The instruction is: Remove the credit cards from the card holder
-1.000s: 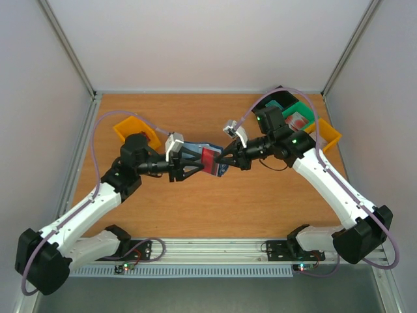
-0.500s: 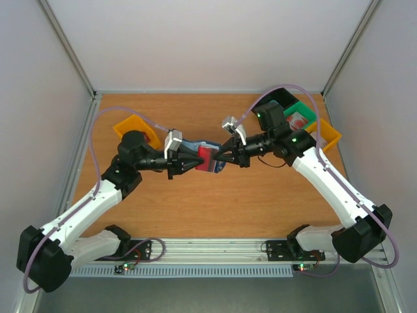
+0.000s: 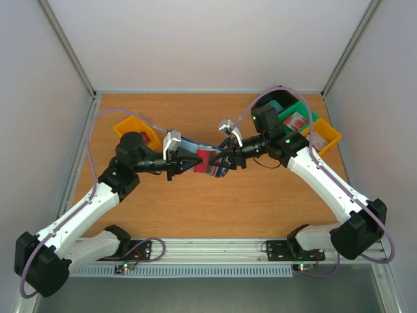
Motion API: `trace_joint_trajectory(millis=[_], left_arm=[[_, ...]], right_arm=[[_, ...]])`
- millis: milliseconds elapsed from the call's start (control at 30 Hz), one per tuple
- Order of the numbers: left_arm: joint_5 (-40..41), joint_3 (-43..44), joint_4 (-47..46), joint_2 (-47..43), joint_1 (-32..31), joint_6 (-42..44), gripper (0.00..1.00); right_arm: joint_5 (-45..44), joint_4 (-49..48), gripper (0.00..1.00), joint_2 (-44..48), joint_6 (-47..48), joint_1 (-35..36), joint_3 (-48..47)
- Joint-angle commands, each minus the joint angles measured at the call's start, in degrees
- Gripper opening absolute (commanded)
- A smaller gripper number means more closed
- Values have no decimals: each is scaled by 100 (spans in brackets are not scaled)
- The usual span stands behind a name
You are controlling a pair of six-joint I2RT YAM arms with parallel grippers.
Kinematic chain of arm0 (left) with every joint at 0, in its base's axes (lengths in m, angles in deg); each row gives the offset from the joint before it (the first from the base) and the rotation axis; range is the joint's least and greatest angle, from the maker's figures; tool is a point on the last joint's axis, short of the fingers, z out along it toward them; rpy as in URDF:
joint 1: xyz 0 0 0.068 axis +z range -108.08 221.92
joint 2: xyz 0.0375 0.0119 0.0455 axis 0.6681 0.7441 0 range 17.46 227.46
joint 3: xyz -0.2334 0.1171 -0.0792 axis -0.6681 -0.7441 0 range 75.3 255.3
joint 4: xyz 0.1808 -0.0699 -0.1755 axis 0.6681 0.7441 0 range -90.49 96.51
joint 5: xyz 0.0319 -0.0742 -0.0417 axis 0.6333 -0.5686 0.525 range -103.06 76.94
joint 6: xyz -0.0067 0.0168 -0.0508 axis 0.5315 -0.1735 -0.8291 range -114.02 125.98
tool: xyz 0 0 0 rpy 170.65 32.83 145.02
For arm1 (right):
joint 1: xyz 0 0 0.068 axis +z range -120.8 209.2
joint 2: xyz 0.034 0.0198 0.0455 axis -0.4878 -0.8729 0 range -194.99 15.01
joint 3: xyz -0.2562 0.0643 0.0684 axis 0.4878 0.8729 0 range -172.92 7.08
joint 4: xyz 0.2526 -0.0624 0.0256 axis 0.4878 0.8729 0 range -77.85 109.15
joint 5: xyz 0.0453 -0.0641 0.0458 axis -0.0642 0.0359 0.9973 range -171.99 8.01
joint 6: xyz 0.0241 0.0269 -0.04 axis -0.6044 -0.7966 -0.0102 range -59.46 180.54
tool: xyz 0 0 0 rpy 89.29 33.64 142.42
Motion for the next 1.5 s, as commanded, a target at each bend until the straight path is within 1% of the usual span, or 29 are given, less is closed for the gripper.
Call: trace_joint_trajectory(millis=[0,67,133,167,267,333,400,433,467,500,567,600,700,933,967,1033,1067,1333,1400,1467], left_arm=[[-123,-65,-548,-29,104,-368,0],[-170,-66,-556,-24,141,-418,0],[-184,-85,-567,-20,162,-426,0],[-196,-88,-589,-22,163,-429,0],[-217,-121,-671,-20,163,-439,0],[-264,-142,-732,-19,163,-432,0],[-409,-145,-740,-28,163,-340,0],[-512,-141,-669,-58,163,-231,1],[-545,-109,-482,-99,163,-3,10],[-546,-65,-145,-153,170,164,15],[-573,18,360,-241,203,583,17],[-589,62,535,-255,226,803,15],[-654,129,814,-257,267,1044,10],[-697,204,1140,-282,325,1146,12],[-712,213,1146,-296,334,1155,9],[-724,224,1164,-298,346,1182,1],[-730,232,1200,-302,347,1195,0],[-708,420,1869,-364,437,1343,0],[-720,426,1954,-394,470,1553,0],[-741,413,1967,-404,494,1551,0]], right_arm=[[192,-142,44,222,-135,28,342],[175,-75,47,302,-140,30,428],[160,-61,46,351,-176,30,492],[160,-71,40,358,-201,26,506],[129,-175,15,331,-322,23,488],[105,-320,6,330,-398,29,470],[85,-455,1,347,-423,30,445],[83,-471,1,360,-399,25,436],[77,-440,1,371,-354,21,420],[76,-389,1,368,-280,4,395],[82,-216,1,338,-168,-36,315],[79,-133,1,328,-119,-44,271],[160,-19,1,306,-51,-49,197],[240,164,1,238,58,-93,119],[256,196,1,229,62,-93,104],[259,263,1,218,95,-93,73],[246,287,1,215,109,-93,64],[271,472,1,248,265,-265,116],[345,498,1,224,269,-346,118],[364,534,1,197,276,-394,98]])
